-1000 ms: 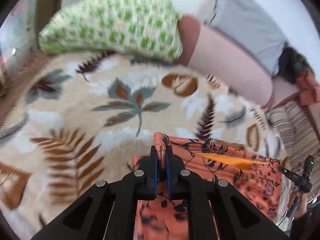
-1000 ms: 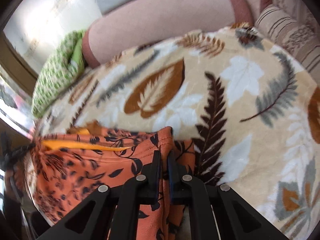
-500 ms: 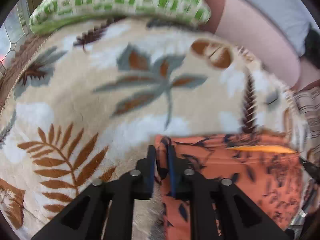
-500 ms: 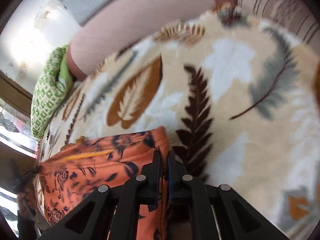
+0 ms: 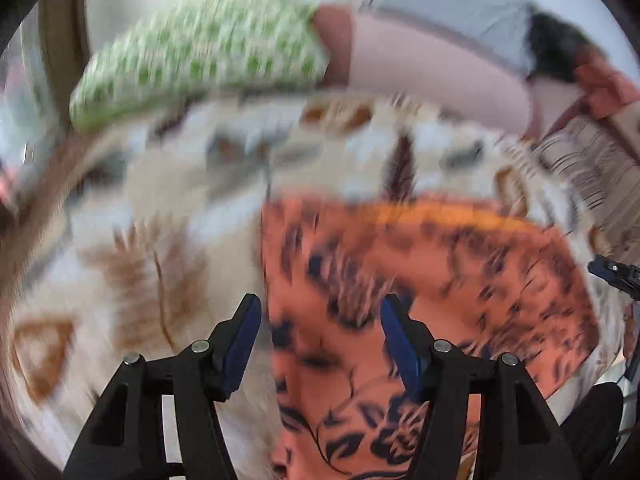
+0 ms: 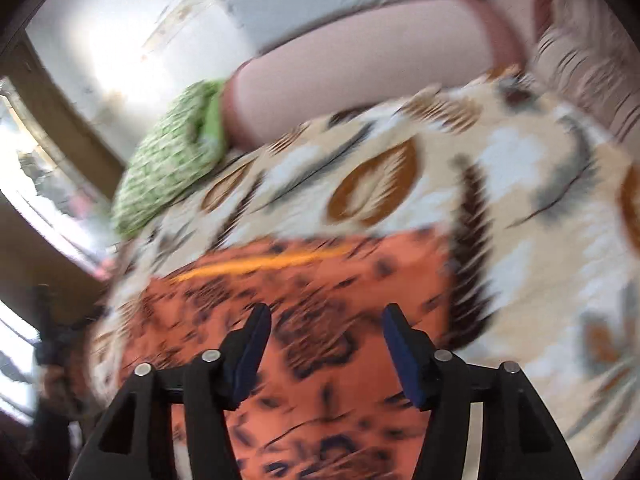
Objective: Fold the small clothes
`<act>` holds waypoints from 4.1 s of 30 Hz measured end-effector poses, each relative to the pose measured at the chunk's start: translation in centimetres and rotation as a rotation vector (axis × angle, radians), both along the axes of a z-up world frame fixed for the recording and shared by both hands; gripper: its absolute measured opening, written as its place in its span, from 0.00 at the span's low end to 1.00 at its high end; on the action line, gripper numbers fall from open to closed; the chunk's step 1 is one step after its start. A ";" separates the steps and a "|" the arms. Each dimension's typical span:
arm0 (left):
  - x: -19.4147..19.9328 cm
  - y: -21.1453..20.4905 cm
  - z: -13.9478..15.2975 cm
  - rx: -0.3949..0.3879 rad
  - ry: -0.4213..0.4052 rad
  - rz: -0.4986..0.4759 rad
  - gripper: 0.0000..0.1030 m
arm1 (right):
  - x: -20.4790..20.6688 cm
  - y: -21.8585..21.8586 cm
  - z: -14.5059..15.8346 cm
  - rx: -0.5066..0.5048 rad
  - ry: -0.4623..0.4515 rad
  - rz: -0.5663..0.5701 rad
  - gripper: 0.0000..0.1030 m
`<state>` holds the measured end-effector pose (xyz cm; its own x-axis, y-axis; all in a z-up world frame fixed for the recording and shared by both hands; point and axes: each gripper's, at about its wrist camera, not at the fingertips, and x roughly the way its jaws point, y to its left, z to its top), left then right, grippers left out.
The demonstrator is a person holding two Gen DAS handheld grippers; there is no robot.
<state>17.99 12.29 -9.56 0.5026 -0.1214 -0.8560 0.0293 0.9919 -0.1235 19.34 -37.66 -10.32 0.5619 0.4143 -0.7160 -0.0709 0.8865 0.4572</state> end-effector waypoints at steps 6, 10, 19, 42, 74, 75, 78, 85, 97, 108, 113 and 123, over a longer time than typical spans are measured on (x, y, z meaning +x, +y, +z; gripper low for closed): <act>-2.6 2.8 -3.0 0.054 0.111 0.199 0.55 | -0.2 -1.7 -3.7 -0.040 0.111 -0.153 0.59; -4.6 3.7 -2.7 0.062 0.118 0.213 0.59 | -0.9 -0.9 -1.5 -0.102 0.073 -0.140 0.59; -6.1 3.7 -2.3 0.097 0.111 0.197 0.60 | -3.6 -0.8 -4.1 0.085 0.163 -0.136 0.71; -7.5 -2.8 -0.5 0.125 0.038 0.109 0.62 | -2.9 0.6 1.2 0.132 0.037 -0.160 0.73; -4.3 -14.7 -3.8 0.100 0.021 -0.066 0.77 | -13.8 -4.6 -9.6 0.706 0.187 -0.552 0.77; -4.6 -15.0 -4.1 0.127 -0.011 -0.068 0.78 | -13.8 -4.8 -9.4 0.704 0.185 -0.551 0.77; -5.0 -15.4 -3.0 0.120 -0.015 -0.071 0.78 | -13.4 -4.9 -8.4 0.631 0.167 -0.543 0.46; -4.5 -17.0 -3.4 0.118 -0.008 -0.122 0.79 | -11.7 -3.2 -8.0 0.490 0.181 -0.502 0.55; -4.3 -16.8 -4.9 0.190 -0.054 -0.136 0.81 | -9.5 -1.5 -6.9 0.317 0.174 -0.453 0.17; -8.5 -5.3 1.8 -0.123 -0.149 0.127 0.69 | -7.1 10.0 6.7 0.017 -0.148 -0.142 0.10; -13.1 3.5 4.5 -0.174 -0.213 0.325 0.69 | -6.3 21.0 10.5 -0.052 -0.239 0.063 0.10; -17.6 12.3 3.2 -0.189 -0.189 0.495 0.69 | -2.7 39.3 -2.9 -0.174 0.061 0.391 0.11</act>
<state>0.44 24.64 -6.32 0.6813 0.0251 -0.7316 -0.3950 0.8541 -0.3385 16.63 1.61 -13.17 0.3413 0.4580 -0.8209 -0.3947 0.8624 0.3170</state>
